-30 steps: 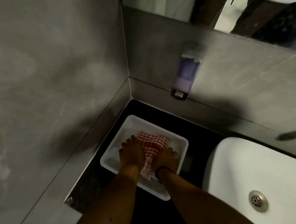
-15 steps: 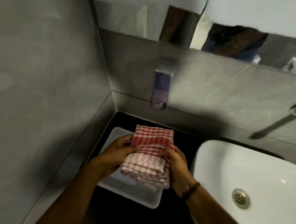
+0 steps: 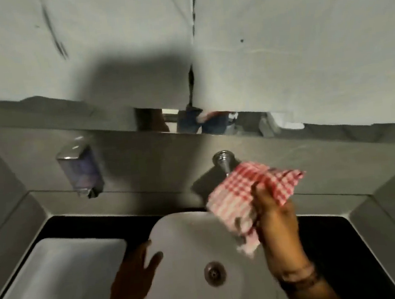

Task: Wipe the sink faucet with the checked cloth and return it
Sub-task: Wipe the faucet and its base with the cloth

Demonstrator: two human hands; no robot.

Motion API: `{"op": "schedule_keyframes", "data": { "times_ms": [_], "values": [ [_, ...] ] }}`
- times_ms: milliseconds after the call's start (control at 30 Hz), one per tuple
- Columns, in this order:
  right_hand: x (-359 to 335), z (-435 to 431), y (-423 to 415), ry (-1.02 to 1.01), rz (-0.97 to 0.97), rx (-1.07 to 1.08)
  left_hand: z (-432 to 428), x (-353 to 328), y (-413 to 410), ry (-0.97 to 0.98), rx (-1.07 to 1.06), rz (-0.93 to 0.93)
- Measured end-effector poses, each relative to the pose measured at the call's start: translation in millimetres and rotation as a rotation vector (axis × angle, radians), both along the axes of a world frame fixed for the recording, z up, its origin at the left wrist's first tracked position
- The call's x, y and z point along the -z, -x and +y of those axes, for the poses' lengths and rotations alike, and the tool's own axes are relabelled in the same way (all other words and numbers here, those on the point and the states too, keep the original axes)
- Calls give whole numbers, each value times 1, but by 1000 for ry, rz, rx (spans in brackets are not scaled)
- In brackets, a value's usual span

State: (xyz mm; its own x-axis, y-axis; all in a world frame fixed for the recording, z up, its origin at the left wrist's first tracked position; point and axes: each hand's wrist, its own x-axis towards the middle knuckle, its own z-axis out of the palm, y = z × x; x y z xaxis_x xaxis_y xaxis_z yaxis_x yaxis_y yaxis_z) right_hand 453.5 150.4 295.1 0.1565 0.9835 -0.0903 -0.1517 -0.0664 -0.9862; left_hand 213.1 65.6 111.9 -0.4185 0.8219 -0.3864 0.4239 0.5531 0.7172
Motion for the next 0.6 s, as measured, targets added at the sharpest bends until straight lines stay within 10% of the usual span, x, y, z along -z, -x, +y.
{"op": "schedule_keyframes", "data": {
  "times_ms": [200,367,600],
  "values": [
    [-3,109,17,-78,-587,44,-2,70,-32,-73,-4,384],
    [26,117,82,-76,-1101,-169,17,92,-28,-16,-104,259],
    [22,161,65,270,-1001,-310,23,84,-24,-133,-104,106]
  ]
}}
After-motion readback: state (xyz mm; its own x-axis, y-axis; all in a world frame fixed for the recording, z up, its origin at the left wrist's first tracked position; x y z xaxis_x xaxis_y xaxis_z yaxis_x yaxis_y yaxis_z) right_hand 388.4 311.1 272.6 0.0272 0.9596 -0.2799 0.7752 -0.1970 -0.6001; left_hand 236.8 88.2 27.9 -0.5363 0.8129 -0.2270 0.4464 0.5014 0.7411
